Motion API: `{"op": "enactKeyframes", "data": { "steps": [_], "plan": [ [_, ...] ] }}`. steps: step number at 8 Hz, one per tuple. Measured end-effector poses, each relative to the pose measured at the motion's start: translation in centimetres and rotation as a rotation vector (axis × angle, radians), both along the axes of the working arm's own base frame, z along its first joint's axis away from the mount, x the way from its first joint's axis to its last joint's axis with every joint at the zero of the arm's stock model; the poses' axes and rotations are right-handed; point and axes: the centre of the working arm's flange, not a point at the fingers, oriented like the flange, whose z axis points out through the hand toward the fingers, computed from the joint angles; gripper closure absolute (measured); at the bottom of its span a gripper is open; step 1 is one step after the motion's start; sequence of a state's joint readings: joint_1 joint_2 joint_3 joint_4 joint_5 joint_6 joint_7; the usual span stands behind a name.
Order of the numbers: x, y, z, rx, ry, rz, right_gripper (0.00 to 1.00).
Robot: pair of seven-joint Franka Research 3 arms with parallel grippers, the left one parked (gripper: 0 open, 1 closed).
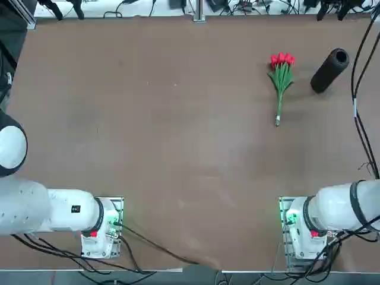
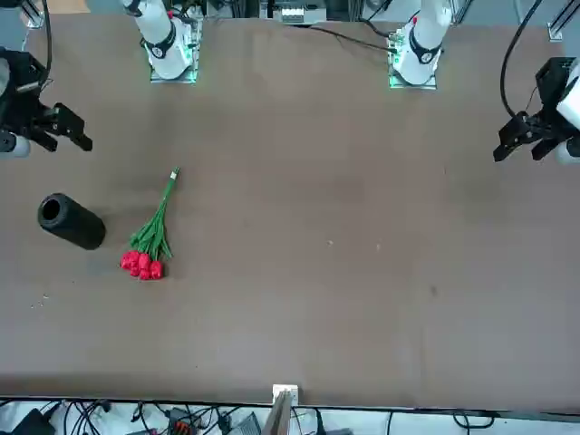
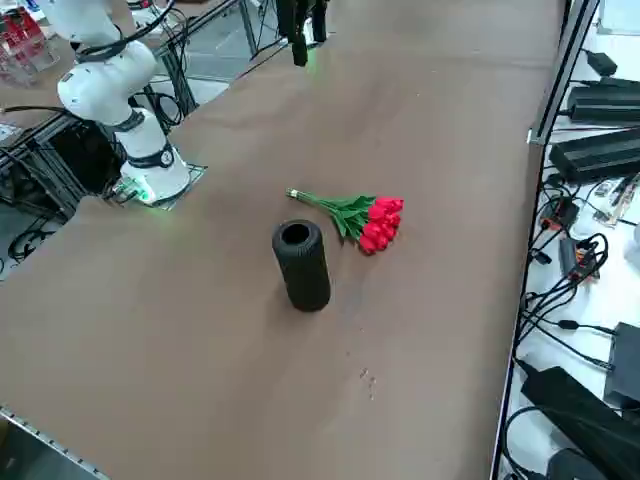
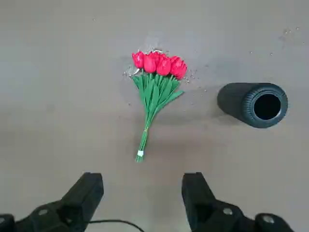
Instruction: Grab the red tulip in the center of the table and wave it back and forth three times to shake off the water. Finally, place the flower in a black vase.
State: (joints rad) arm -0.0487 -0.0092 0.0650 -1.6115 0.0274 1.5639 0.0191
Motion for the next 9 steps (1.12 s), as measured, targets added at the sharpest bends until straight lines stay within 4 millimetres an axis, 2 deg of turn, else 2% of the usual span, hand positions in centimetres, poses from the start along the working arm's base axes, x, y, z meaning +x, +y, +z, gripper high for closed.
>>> {"op": "enactKeyframes", "data": {
  "steps": [6, 9],
  "plan": [
    [-0.01, 0.02, 0.00, 0.000, 0.002, 0.000, 0.00],
    [-0.58, 0.04, -0.75, 0.000, 0.067, 0.003, 0.00]
  ]
}}
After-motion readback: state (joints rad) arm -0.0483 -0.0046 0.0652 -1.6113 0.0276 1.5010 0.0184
